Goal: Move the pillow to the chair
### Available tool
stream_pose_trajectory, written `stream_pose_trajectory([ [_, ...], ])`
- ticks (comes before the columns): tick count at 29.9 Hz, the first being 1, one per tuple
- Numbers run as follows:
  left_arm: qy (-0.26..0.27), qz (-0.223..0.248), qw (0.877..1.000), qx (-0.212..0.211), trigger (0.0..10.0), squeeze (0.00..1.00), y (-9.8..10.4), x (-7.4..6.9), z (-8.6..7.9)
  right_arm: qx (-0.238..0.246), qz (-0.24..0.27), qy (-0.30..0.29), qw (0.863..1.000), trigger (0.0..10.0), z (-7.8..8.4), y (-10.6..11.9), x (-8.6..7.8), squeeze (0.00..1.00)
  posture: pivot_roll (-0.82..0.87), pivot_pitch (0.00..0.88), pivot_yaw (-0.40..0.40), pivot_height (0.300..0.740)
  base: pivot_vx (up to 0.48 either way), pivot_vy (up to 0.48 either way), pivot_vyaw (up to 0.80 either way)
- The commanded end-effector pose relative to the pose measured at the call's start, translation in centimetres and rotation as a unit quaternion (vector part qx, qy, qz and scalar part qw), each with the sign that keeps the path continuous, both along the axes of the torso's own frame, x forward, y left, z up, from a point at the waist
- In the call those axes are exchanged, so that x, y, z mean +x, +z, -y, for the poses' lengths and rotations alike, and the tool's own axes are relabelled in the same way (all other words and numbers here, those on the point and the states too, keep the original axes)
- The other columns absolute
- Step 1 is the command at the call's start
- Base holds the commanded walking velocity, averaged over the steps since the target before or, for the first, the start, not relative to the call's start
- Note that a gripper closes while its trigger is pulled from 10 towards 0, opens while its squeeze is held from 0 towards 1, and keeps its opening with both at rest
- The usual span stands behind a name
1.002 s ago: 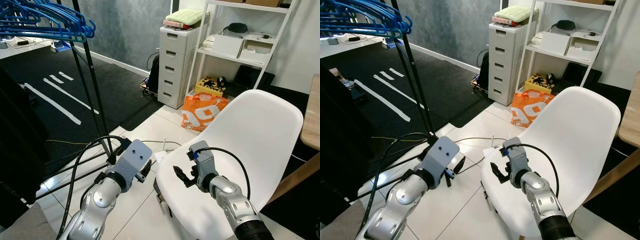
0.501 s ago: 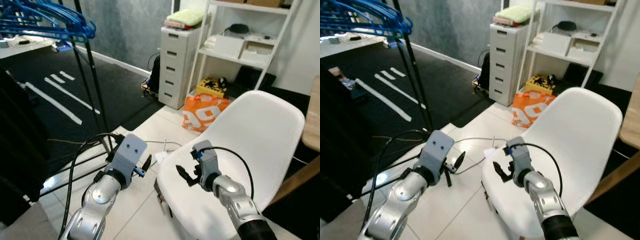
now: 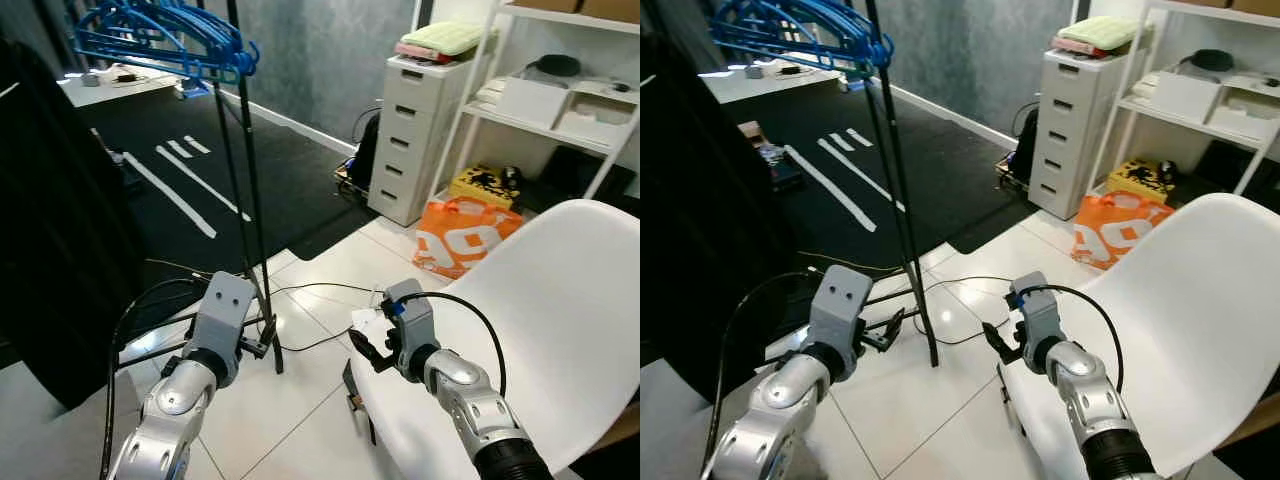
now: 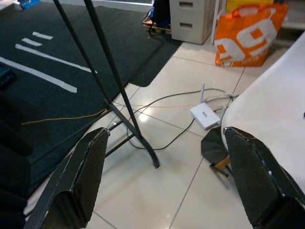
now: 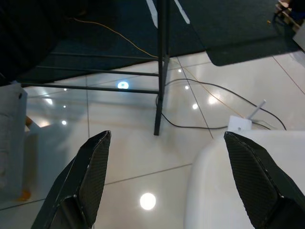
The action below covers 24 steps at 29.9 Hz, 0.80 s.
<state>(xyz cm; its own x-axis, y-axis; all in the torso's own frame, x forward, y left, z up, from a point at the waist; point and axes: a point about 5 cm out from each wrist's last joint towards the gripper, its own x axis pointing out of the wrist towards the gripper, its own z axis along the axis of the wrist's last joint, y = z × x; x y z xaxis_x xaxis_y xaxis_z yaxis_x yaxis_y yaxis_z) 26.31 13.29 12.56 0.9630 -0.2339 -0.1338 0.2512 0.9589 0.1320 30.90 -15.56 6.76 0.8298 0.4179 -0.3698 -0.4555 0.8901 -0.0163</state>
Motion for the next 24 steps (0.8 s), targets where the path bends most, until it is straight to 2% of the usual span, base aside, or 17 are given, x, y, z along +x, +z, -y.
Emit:
stream_pose_trajectory([
  [1,0.005,-0.005,1.0,-0.009,10.0,0.0,0.0,-0.2,-0.1,0.009,0.016,0.005,1.0,10.0,-0.3,0.7,0.3,0.0,-0.17,0.005,-0.042,0.74,0.0,0.0,0.79],
  [4,0.031,-0.022,0.998,-0.058,10.0,0.0,-0.2,-0.2,-0.6,0.014,0.013,0.014,1.0,10.0,-0.5,0.7,0.3,0.0,-0.17,0.005,-0.04,0.74,0.0,0.0,0.79],
  [9,0.056,-0.035,0.994,-0.082,10.0,0.0,-0.6,-0.3,-1.0,0.015,0.013,0.016,1.0,10.0,-0.5,0.7,0.3,0.0,-0.16,0.005,-0.04,0.74,0.0,0.0,0.79],
  [11,0.062,-0.038,0.994,-0.085,10.0,0.0,-0.6,-0.3,-1.1,0.016,0.013,0.016,1.0,10.0,-0.5,0.7,0.3,0.0,-0.16,0.005,-0.04,0.74,0.0,0.0,0.79],
  [18,0.063,-0.048,0.995,-0.064,10.0,0.0,-0.9,-0.3,-1.1,0.018,0.012,0.015,1.0,10.0,-0.6,0.7,0.3,0.0,-0.15,0.005,-0.042,0.74,-0.48,0.0,0.79],
  [24,0.064,-0.046,0.994,-0.072,10.0,0.0,-0.8,-0.3,-1.1,0.018,0.011,0.017,1.0,10.0,-0.6,0.6,0.3,0.0,-0.15,0.0,-0.039,0.74,0.0,0.0,0.79],
])
